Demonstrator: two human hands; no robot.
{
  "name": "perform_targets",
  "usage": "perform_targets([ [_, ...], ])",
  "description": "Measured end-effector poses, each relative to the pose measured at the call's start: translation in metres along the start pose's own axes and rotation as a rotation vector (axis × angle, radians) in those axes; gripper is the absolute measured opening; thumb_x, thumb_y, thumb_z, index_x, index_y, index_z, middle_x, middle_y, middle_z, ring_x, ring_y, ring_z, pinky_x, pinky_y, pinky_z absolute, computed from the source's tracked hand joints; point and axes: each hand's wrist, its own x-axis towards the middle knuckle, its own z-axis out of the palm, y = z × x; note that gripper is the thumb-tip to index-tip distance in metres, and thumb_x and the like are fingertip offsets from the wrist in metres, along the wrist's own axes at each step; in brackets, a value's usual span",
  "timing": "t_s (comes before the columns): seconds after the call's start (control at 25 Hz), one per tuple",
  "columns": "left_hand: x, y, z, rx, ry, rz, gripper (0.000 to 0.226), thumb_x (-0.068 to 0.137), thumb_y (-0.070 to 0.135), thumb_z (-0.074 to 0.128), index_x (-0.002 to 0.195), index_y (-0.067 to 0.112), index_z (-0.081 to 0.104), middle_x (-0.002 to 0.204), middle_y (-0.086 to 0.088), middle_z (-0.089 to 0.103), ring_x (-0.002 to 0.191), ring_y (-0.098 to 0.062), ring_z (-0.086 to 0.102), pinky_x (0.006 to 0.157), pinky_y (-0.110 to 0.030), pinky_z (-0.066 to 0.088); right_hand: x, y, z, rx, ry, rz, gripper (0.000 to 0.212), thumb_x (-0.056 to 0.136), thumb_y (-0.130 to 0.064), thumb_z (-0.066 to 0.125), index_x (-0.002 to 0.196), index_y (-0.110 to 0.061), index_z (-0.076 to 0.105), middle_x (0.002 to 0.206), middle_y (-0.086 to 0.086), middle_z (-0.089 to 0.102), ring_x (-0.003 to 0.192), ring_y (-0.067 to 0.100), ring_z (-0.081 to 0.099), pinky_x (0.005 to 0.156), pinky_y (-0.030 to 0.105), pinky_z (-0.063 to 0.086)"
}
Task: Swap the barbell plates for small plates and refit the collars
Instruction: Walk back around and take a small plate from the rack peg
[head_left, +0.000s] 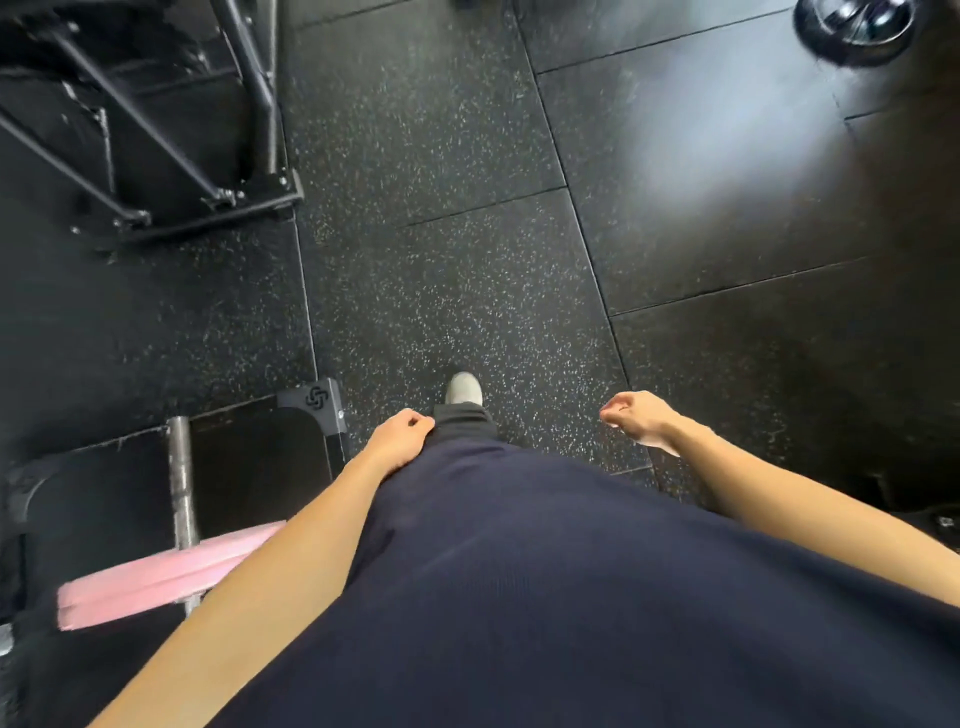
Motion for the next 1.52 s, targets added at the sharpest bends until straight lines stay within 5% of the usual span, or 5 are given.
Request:
perform_targets([
  [0.24, 0.14, 0.137, -0.093, 0.216, -0.152, 0.058, 0.04, 0.1, 0.04, 0.039, 0.129, 0.018, 0.055, 0.139, 0.0, 0.051, 0.125, -0.024, 0.047, 0.092, -0.03, 0.035, 0.111, -0.041, -0.107, 0.051, 0.009, 0.107, 0.03, 0.095, -0.027, 0.056, 0.117, -0.008, 0.065, 0.121, 0.012, 0.065, 0.109, 0.026, 0.061, 0.091, 0.031, 0.046],
  [0.6, 0.299, 0.456, -0.241, 0.662, -0.253, 0.328, 0.04, 0.099, 0.043, 0.044, 0.125, 0.017, 0.058, 0.122, -0.005, 0.064, 0.113, -0.026, 0.058, 0.094, -0.032, 0.042, 0.216, -0.09, -0.308, 0.362, 0.256, 0.289, 0.022, 0.09, -0.022, 0.058, 0.106, -0.013, 0.07, 0.117, 0.006, 0.068, 0.112, 0.025, 0.061, 0.096, 0.031, 0.045],
  [0.96, 0.414, 0.724, -0.237, 0.885, -0.346, 0.406, 0.036, 0.098, 0.04, 0.045, 0.121, 0.018, 0.061, 0.135, -0.003, 0.057, 0.122, -0.022, 0.052, 0.102, -0.031, 0.039, 0.342, -0.041, -0.514, 0.586, 0.24, 0.397, 0.016, 0.09, -0.023, 0.061, 0.102, -0.016, 0.069, 0.116, 0.007, 0.068, 0.108, 0.022, 0.061, 0.096, 0.03, 0.046],
  [1.16, 0.443, 0.885, -0.24, 0.673, -0.209, 0.523, 0.03, 0.098, 0.035, 0.047, 0.116, 0.017, 0.062, 0.128, -0.003, 0.061, 0.117, -0.02, 0.055, 0.093, -0.026, 0.036, 0.372, -0.016, -0.656, 0.649, 0.324, 0.412, 0.02, 0.091, -0.026, 0.059, 0.106, -0.018, 0.07, 0.115, 0.004, 0.068, 0.107, 0.021, 0.06, 0.094, 0.03, 0.044],
  [1.52, 0.543, 1.182, -0.207, 1.107, -0.369, 0.691, 0.037, 0.099, 0.036, 0.04, 0.123, 0.017, 0.06, 0.137, -0.002, 0.056, 0.124, -0.022, 0.051, 0.098, -0.029, 0.036, 0.461, 0.037, -0.823, 0.876, 0.417, 0.566, 0.021, 0.095, -0.022, 0.056, 0.111, -0.014, 0.067, 0.117, 0.006, 0.065, 0.102, 0.019, 0.057, 0.092, 0.031, 0.043],
])
